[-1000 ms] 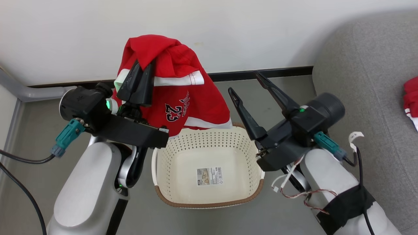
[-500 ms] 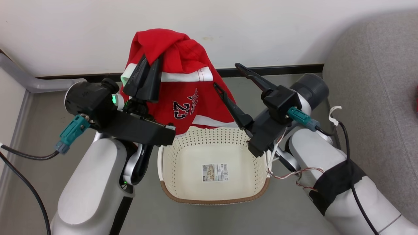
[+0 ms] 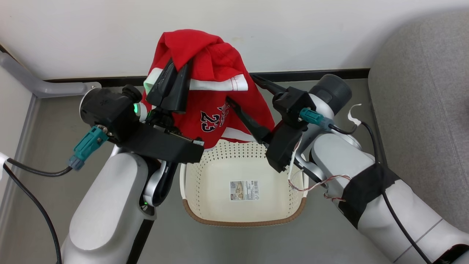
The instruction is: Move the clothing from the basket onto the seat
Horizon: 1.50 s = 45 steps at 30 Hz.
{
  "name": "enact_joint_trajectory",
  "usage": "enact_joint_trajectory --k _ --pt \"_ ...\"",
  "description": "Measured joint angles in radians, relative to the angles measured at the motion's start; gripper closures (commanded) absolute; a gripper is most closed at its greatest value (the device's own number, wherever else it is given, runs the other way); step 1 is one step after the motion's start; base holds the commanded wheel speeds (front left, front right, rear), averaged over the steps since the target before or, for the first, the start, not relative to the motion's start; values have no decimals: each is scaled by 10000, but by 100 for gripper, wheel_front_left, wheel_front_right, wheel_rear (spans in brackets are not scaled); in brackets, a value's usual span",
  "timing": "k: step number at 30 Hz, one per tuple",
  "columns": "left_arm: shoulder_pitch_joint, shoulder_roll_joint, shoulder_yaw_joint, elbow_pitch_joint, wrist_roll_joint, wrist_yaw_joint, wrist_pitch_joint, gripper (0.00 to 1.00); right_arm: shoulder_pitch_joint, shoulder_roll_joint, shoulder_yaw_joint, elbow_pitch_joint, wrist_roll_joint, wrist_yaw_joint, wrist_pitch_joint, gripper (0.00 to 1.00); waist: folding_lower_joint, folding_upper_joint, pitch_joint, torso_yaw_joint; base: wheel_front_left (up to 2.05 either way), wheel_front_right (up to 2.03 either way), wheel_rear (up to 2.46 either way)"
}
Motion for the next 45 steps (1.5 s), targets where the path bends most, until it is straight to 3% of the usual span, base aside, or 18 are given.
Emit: enact_joint_trajectory --k 6,7,8,9,22,23,24,25,26,45 --pt "-130 -52 -40 10 0 -12 0 100 -516 0 807 236 637 0 165 0 0 0 34 84 0 0 0" --pt "-131 -61 -48 12 0 -13 0 100 -592 0 869 263 740 0 165 22 0 0 37 98 0 0 0" --pt "-131 -69 -56 17 0 -13 0 100 -647 2 894 272 849 0 163 79 0 0 40 111 0 0 0" --pt "-131 -71 -61 21 0 -13 0 100 -679 2 903 282 1003 0 161 100 0 0 41 123 0 0 0" --pt "-82 17 -36 370 0 -15 -6 100 -709 0 867 635 1987 -144 -485 100 0 0 -68 -38 0 0 0" --pt "-80 25 -42 383 0 -69 -6 95 -709 2 842 652 1987 -205 -558 100 0 0 -84 -66 0 0 0" --pt "-80 25 -50 389 -2 -98 -6 64 -709 0 828 677 1992 -245 -593 100 0 0 -98 -92 0 0 0" --pt "-78 23 -59 389 0 -96 -6 25 -708 0 826 702 2029 -276 -646 100 0 -1 -109 -114 0 0 0" --pt "-71 21 -77 389 0 -98 -6 0 -708 0 828 736 2084 -276 -686 100 0 -1 -120 -134 0 0 0" --pt "231 309 -77 443 0 -94 0 0 -701 4 819 930 2541 -704 -1160 100 -1 -2 -135 -422 0 0 0"
